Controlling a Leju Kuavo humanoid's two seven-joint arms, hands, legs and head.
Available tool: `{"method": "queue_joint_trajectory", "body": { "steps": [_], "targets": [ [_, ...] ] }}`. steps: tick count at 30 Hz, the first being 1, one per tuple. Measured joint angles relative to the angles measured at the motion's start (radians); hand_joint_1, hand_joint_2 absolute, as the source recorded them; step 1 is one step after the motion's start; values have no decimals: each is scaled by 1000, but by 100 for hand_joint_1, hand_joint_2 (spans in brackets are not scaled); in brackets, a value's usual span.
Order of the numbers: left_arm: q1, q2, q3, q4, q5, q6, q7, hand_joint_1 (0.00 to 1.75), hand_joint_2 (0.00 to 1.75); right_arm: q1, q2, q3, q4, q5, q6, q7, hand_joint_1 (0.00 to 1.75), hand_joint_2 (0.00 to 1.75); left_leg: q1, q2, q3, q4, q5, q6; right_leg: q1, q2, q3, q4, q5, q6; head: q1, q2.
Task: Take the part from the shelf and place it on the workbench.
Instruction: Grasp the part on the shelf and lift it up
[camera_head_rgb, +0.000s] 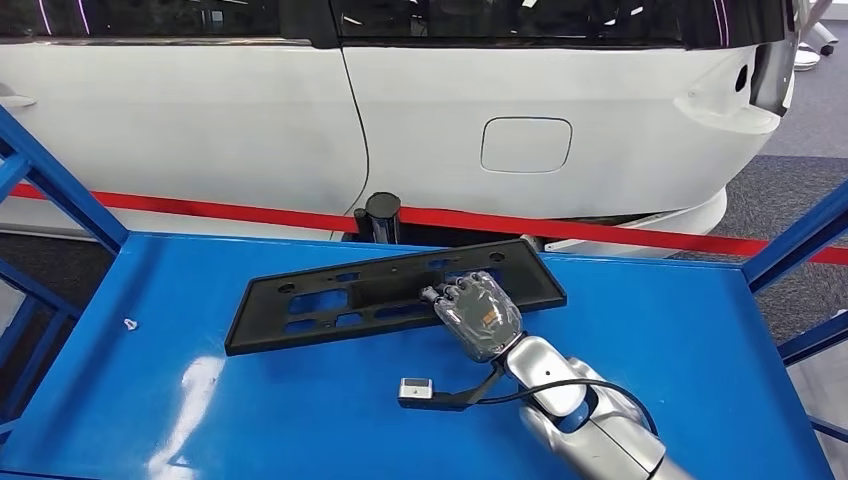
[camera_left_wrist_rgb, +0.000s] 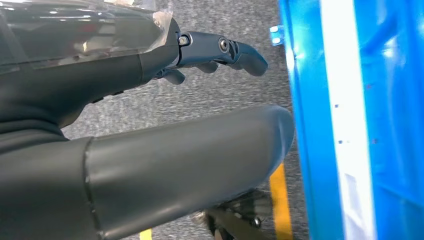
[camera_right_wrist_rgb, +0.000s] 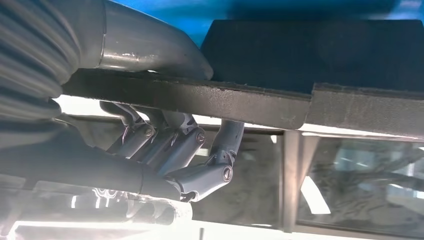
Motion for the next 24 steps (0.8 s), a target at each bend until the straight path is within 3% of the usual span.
{"method": "queue_joint_trajectory", "body": {
  "steps": [1,3,5,7,14,21,24],
  "targets": [
    [0,1,0,0,-1,-3,-4,0,0,6,-2,-10,-8,-1,-1,1,175,175,1,1,18,-64,42,2,3,1,5,2,-5,5,0,0],
    [-1,1,0,0,-4,-7,-12,0,87,14,-6,-31,-25,-2,-5,3,175,175,0,2,39,-133,81,11,11,1,8,5,-12,13,2,0],
    [-1,-1,0,0,-7,-8,-15,0,175,21,-9,-50,-40,-6,-11,4,175,175,-3,0,40,-139,84,18,14,1,8,6,-17,12,4,0],
    [0,-1,0,0,-11,-10,-20,0,175,30,-13,-66,-54,-16,-20,3,175,175,-6,-1,40,-139,85,20,13,0,9,6,-16,10,4,0],
    [-1,0,-2,0,-26,-6,-32,0,175,68,-26,-141,-146,-123,-70,-35,175,175,-10,-1,40,-138,80,29,10,-1,11,2,-16,20,3,0],
    [-1,0,-2,0,-30,15,-2,0,175,152,-25,-282,-363,-643,-129,-244,175,175,-8,-1,40,-139,77,30,10,-1,11,2,-19,26,3,0],
    [-1,-1,-2,0,-30,15,4,0,175,175,-26,-324,-428,-726,-128,-278,175,175,-8,-1,42,-141,77,30,10,-1,11,2,-20,27,3,0]
  ]
}}
